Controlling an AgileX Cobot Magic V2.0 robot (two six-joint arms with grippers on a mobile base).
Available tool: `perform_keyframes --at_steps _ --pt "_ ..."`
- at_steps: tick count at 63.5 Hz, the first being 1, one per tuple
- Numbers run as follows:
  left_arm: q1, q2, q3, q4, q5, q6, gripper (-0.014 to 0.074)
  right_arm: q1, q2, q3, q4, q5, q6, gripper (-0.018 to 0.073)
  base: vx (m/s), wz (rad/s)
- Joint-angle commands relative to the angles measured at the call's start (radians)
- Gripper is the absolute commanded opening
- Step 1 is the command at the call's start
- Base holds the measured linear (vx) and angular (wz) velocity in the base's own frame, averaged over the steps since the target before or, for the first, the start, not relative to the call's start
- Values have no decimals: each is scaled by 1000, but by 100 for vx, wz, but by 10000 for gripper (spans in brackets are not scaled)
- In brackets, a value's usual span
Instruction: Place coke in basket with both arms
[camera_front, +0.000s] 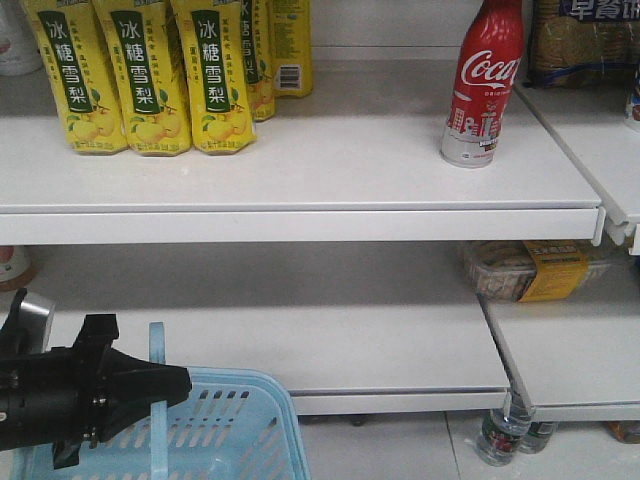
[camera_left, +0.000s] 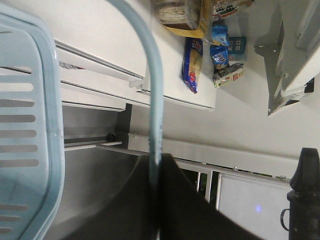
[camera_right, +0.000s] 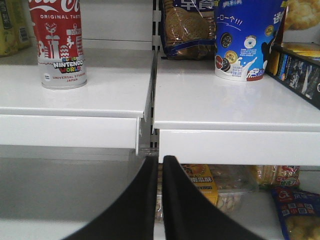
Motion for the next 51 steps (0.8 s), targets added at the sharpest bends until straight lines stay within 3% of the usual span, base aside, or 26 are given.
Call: perform_keyframes --at_steps 1,25,51 --pt "-1 -23 -21 -74 57 4 -6 -5 13 -35 -4 -82 -6 81 0 0" --pt "-1 -23 -21 -74 57 4 -6 -5 13 -35 -4 -123 -6 332 0 0" --pt "-1 -23 -21 -74 57 4 -6 -5 13 -35 -10 -135 -6 528 0 0"
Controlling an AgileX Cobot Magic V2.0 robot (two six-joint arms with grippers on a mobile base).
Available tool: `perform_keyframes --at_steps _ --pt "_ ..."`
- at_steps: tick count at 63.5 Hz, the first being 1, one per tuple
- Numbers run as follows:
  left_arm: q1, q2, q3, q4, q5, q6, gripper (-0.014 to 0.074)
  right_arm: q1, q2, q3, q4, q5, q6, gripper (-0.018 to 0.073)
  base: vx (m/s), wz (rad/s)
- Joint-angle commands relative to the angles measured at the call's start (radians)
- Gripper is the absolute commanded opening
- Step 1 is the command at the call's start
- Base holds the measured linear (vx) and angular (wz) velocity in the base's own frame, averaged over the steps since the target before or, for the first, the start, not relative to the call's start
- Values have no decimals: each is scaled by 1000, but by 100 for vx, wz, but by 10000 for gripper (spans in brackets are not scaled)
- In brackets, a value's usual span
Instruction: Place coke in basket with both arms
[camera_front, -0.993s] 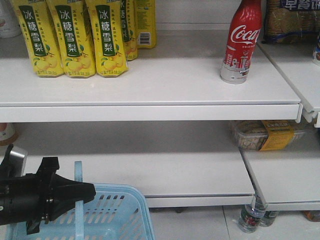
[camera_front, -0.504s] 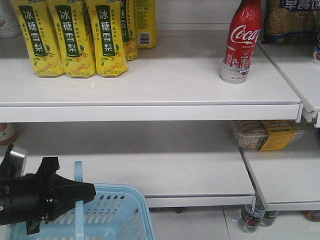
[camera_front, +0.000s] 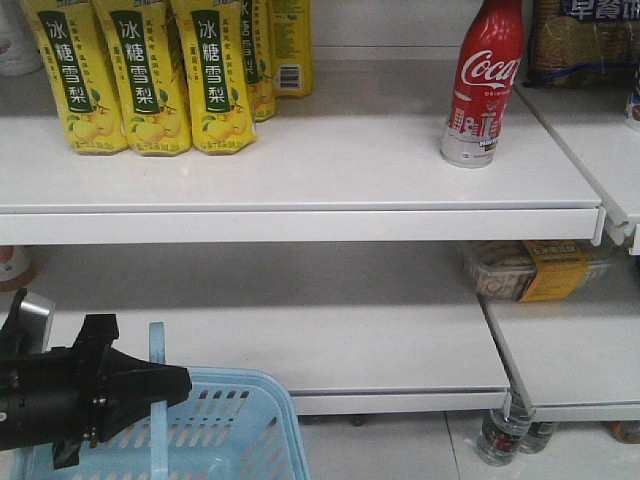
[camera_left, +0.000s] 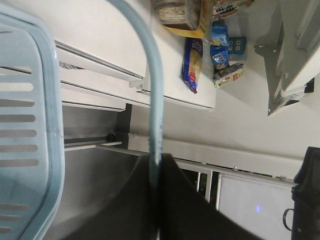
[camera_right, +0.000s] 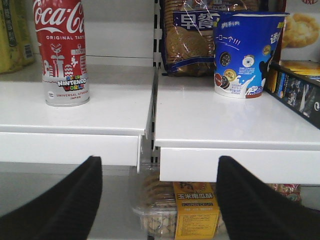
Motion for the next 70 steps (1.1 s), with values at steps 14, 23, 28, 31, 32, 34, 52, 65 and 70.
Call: perform_keyframes --at_steps 14,23,28,31,32,34,52,65,70 --pt "-1 -23 -21 -74 57 4 -6 -5 13 -35 -10 -83 -6 549 0 0" --pt "-1 -23 -21 -74 57 4 -6 -5 13 -35 7 -88 3 549 0 0" --pt "-1 -23 -21 -74 57 4 -6 -5 13 -35 34 -92 9 549 0 0" --pt "-1 -23 -21 -74 57 4 -6 -5 13 -35 34 -89 8 549 0 0" --pt "-1 -23 -21 -74 57 4 -6 -5 14 -35 34 -89 8 549 0 0" --pt "-1 -23 -21 -74 57 4 -6 -5 14 -35 34 -90 8 549 0 0" --pt "-1 -23 -21 -74 57 4 -6 -5 22 -151 34 -96 8 549 0 0" --pt "-1 -23 -21 -74 57 4 -6 42 119 -277 31 -70 8 549 0 0" --pt "-1 -23 -21 -74 57 4 -6 112 176 -319 29 -77 -3 549 0 0"
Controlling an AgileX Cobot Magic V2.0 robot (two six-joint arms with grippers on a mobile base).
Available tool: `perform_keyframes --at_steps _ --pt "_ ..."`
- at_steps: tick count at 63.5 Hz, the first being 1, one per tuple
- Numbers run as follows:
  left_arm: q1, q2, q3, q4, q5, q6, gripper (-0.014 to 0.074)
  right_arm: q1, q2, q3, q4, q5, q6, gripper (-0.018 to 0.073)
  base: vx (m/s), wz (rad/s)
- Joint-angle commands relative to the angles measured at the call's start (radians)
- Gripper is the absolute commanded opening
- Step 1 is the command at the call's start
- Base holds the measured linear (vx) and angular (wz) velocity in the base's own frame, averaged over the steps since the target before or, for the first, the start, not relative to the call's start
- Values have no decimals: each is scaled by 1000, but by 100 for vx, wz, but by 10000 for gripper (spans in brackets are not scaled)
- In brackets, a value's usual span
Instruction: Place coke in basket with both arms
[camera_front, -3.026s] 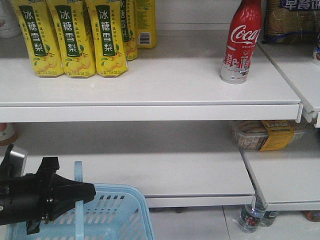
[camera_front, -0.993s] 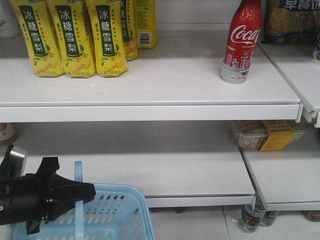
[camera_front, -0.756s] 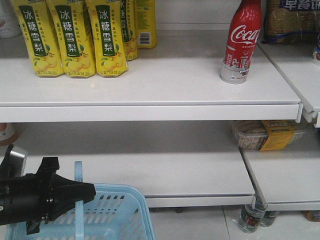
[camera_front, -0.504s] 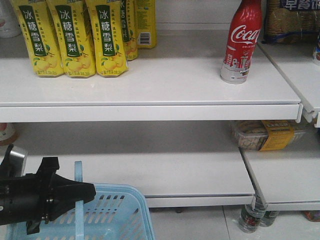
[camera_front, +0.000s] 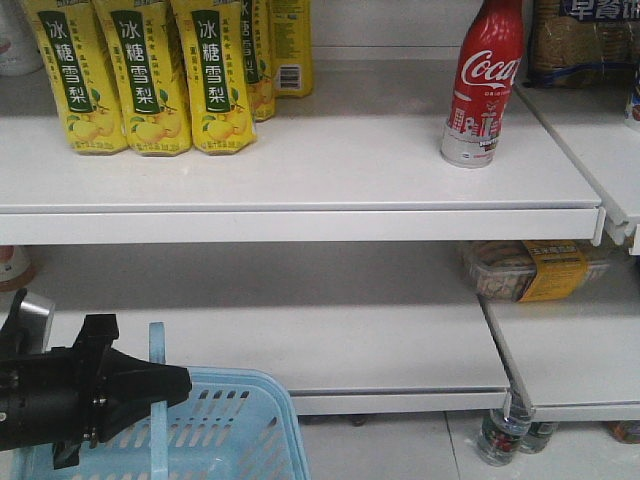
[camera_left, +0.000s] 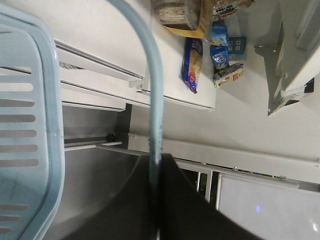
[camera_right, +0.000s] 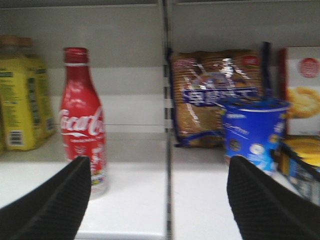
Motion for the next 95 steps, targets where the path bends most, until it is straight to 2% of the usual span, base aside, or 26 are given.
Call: perform_keyframes --at_steps 1,6,14,65,80,95 --pt "-1 -23 -21 -74 56 4 -6 72 70 -82 -5 -73 -12 549 0 0" --pt "-1 -23 -21 -74 56 4 -6 148 124 -119 -12 -115 -14 549 0 0" --pt "-1 -23 -21 -74 56 4 -6 214 219 -191 -12 -162 -14 549 0 0" --pt "-1 -23 -21 -74 56 4 -6 209 653 -561 -11 -152 -17 549 0 0" --pt "-1 -23 -21 -74 56 4 -6 209 759 -673 -12 -68 -19 549 0 0" --pt "-1 -23 -21 -74 56 4 -6 208 821 -741 -12 -51 -21 540 0 0"
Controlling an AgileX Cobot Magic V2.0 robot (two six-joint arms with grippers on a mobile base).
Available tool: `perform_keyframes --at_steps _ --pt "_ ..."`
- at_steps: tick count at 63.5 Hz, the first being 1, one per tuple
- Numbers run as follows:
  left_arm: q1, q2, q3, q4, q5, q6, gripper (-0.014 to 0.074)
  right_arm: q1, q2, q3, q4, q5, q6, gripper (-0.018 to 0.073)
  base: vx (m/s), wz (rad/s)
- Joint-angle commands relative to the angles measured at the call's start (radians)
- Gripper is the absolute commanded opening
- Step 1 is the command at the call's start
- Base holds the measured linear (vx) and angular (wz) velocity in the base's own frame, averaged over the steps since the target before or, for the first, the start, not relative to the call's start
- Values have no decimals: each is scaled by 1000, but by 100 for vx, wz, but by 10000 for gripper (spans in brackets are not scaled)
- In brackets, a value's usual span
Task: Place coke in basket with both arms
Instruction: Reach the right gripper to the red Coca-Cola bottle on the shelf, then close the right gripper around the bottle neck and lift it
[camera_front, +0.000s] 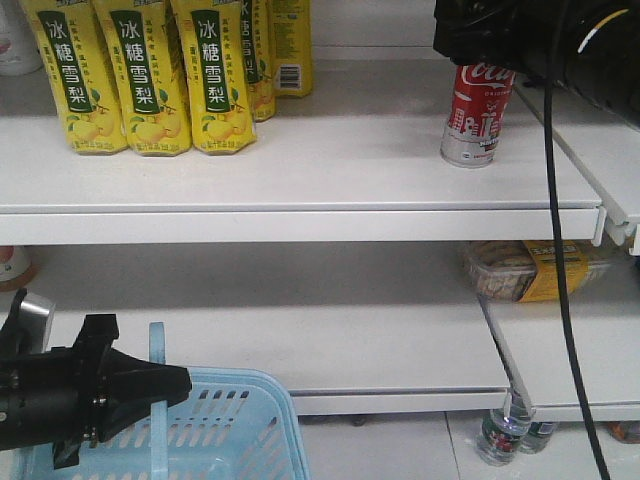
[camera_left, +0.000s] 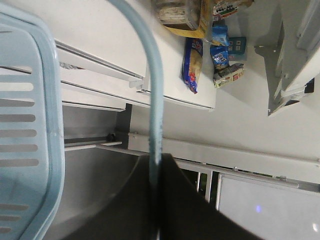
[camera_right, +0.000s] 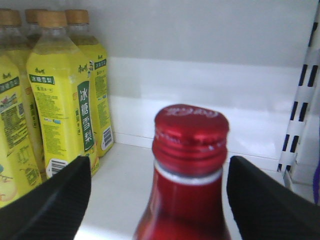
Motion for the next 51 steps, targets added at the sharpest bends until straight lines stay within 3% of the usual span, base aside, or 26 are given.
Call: perform_keyframes --at_steps 1,6,10,20,37,51 --pt "-1 -23 -21 -74 56 4 -6 -2 -17 -51 -8 -64 -11 535 0 0" --pt "-1 -23 -21 -74 56 4 -6 -2 -12 -56 -8 -57 -11 471 0 0" --pt "-1 -23 -21 -74 56 4 -6 -2 -12 -56 -8 -46 -11 368 0 0" --pt "-1 -23 -21 -74 56 4 -6 -2 -20 -56 -8 -7 -10 -8 0 0" --pt "-1 -23 -21 -74 56 4 -6 5 -79 -53 -15 99 -77 -10 0 0" --pt "-1 -23 -21 -74 56 4 -6 89 -141 -53 -12 211 -220 -6 0 0"
